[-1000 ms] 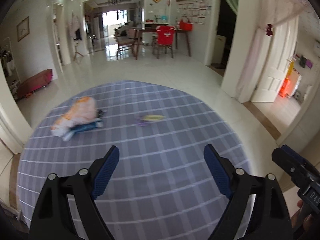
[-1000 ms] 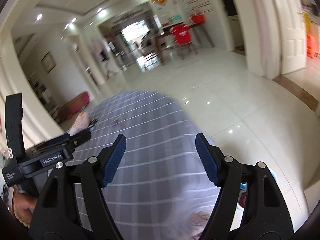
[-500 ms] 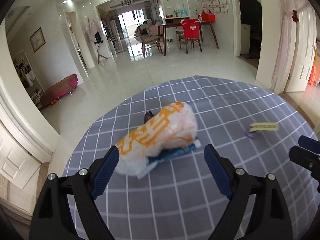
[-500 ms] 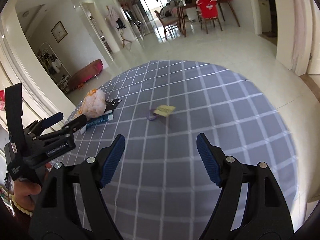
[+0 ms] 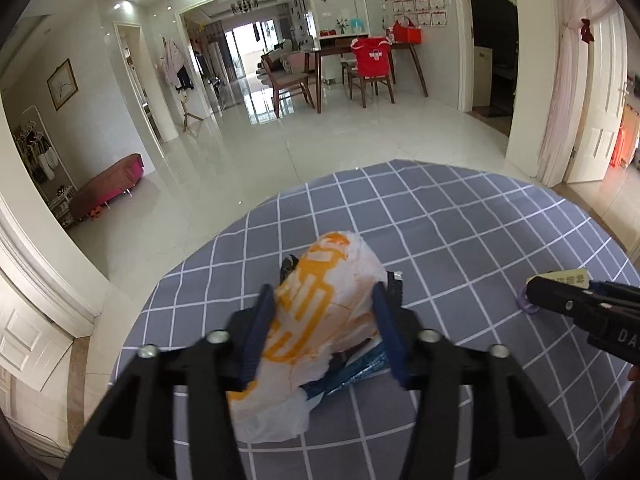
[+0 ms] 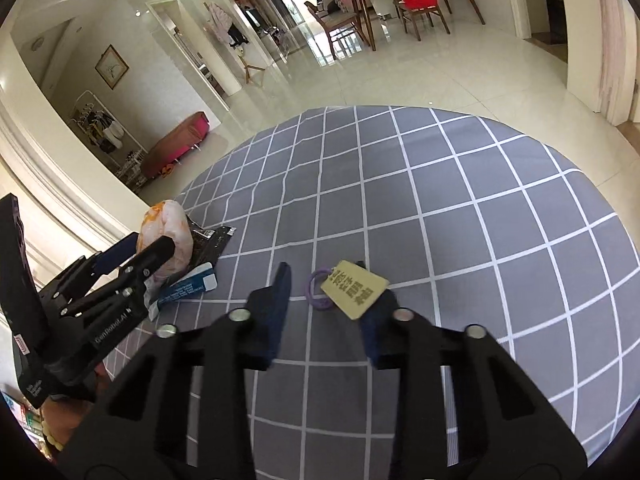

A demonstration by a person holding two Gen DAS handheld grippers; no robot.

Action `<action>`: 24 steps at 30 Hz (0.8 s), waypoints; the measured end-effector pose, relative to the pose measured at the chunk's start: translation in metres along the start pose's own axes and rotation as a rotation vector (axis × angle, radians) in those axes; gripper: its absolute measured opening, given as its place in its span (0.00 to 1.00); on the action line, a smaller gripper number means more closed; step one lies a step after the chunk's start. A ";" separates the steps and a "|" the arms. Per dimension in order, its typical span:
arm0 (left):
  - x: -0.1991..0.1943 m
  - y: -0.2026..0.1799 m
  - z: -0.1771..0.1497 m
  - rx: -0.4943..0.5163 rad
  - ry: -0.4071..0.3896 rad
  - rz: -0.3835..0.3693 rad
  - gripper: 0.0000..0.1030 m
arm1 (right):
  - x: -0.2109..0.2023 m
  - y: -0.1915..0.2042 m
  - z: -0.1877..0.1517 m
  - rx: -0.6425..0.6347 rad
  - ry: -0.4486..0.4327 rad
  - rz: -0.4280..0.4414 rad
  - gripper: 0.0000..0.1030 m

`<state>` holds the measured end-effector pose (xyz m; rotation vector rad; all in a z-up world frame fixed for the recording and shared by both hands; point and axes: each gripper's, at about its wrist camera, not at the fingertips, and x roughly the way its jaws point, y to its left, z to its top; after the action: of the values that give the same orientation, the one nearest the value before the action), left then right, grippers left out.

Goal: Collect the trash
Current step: 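Grasp the white-orange plastic bag with the left gripper while the right grasps the yellow tag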

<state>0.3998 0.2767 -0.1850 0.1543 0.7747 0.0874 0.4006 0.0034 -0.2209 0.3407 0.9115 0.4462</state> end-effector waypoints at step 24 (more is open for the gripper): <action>-0.105 -0.029 0.010 -0.163 -0.104 -0.111 0.25 | -0.062 -0.012 -0.010 0.046 -0.070 -0.026 0.59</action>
<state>0.3324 0.2327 -0.1107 -0.0385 0.6677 0.0360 0.3621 -0.0377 -0.1904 0.3839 0.8579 0.3876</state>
